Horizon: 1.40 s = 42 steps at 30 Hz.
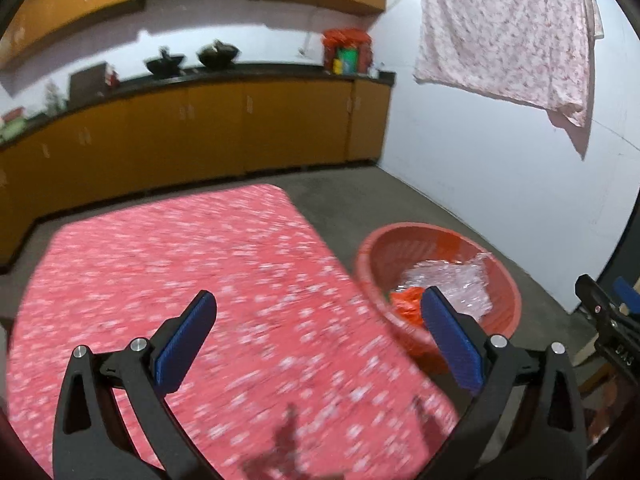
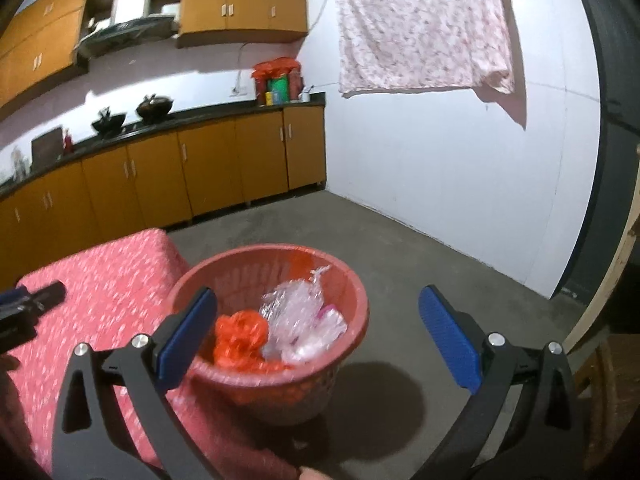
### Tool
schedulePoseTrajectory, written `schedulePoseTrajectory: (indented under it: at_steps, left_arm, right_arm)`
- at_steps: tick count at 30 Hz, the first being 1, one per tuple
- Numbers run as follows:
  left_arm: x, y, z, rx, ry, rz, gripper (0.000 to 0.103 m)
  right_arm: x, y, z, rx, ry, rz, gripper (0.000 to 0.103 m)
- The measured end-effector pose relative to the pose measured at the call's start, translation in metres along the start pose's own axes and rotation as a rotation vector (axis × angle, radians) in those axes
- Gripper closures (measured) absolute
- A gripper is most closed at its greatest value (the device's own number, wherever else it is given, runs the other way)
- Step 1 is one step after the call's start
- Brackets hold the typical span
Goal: Collect trash
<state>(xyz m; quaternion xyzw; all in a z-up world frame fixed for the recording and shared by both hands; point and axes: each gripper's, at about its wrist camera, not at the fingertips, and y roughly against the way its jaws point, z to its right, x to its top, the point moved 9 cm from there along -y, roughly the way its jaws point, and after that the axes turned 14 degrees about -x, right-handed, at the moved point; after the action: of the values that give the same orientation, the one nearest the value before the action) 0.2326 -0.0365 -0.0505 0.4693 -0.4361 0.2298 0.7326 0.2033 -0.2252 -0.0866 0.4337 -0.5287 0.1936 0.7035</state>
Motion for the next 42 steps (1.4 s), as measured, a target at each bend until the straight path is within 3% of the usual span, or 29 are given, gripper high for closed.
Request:
schedulePoseTrajectory:
  at_steps: [4,8,22,42]
  left_arm:
    - [-0.007,0.046,-0.01,0.072,-0.03,0.062,0.002]
    - [-0.014,0.07,-0.016,0.087,-0.023,0.083,0.002]
    - [-0.039,0.108,-0.026,0.127,-0.017,0.11,0.002]
    - [-0.052,0.132,-0.024,0.134,-0.028,0.142,0.002]
  right_arm:
    - [-0.01,0.037,-0.016,0.072,0.031,0.017,0.004]
    - [-0.016,0.066,-0.03,0.115,0.063,0.042,0.004]
    - [-0.033,0.127,-0.054,0.225,0.108,0.073,0.004]
    - [-0.039,0.151,-0.048,0.226,0.079,0.088,0.004]
